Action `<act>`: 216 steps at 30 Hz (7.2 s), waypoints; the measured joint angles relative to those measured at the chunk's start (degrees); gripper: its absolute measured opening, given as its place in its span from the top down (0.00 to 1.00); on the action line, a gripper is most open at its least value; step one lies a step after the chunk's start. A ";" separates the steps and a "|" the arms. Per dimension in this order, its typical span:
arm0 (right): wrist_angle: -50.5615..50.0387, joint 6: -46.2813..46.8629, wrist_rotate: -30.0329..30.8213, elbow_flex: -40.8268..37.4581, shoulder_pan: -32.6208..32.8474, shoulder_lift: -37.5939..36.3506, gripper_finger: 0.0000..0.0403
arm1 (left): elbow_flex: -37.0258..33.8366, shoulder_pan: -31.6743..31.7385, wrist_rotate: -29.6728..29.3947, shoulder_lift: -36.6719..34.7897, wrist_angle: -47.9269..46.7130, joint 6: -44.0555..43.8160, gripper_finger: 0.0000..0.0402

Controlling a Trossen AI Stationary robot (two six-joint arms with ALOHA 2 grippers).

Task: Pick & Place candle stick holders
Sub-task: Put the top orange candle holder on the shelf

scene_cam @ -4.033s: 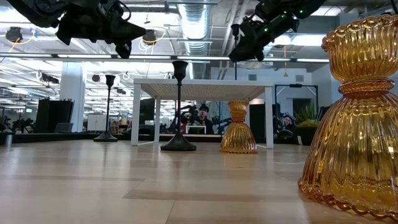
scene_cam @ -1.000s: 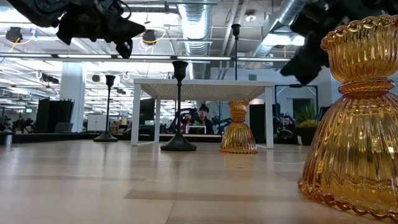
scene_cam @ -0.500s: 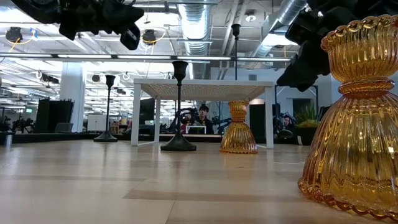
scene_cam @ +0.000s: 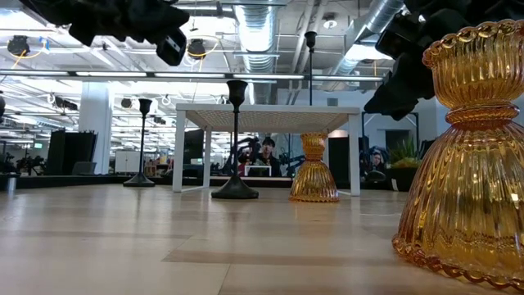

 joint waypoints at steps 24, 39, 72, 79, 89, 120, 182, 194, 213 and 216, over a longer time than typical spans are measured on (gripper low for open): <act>0.00 0.00 -0.07 0.02 0.11 0.11 1.00 | 0.00 -7.43 -1.70 0.00 -0.07 -0.29 0.99; 0.00 -0.04 -0.06 0.02 -1.46 0.11 1.00 | -0.02 -7.43 -1.70 0.00 -0.17 -0.67 0.99; 9.05 -0.02 1.36 0.00 -2.43 11.38 0.70 | -0.04 -7.43 -1.69 0.00 -0.02 -0.67 0.99; 11.28 -0.02 1.42 0.04 -2.53 13.32 0.70 | -0.04 -7.40 -1.68 0.02 -0.03 -0.70 0.99; 12.56 1.92 2.95 0.04 -2.99 13.33 0.59 | -0.04 -7.40 -1.68 0.01 -0.07 -0.70 0.99; 12.05 12.52 12.22 0.04 6.16 13.27 0.36 | -0.04 -7.40 -1.68 0.00 -0.66 -0.70 0.99; 12.70 12.84 36.52 0.04 -1.18 13.31 1.00 | -0.04 -7.41 -1.66 0.02 -3.45 -0.70 0.99; 11.23 16.17 14.55 0.07 7.63 13.29 1.00 | -0.04 -7.40 -1.66 0.00 -3.43 -0.70 0.99; 11.17 17.70 24.00 6.55 12.05 23.14 1.00 | -0.04 -7.43 -1.66 0.02 -3.45 -0.67 0.99; 9.76 16.46 23.99 8.99 12.61 27.21 1.00 | -0.04 -7.42 -1.68 0.02 -3.48 -0.67 0.99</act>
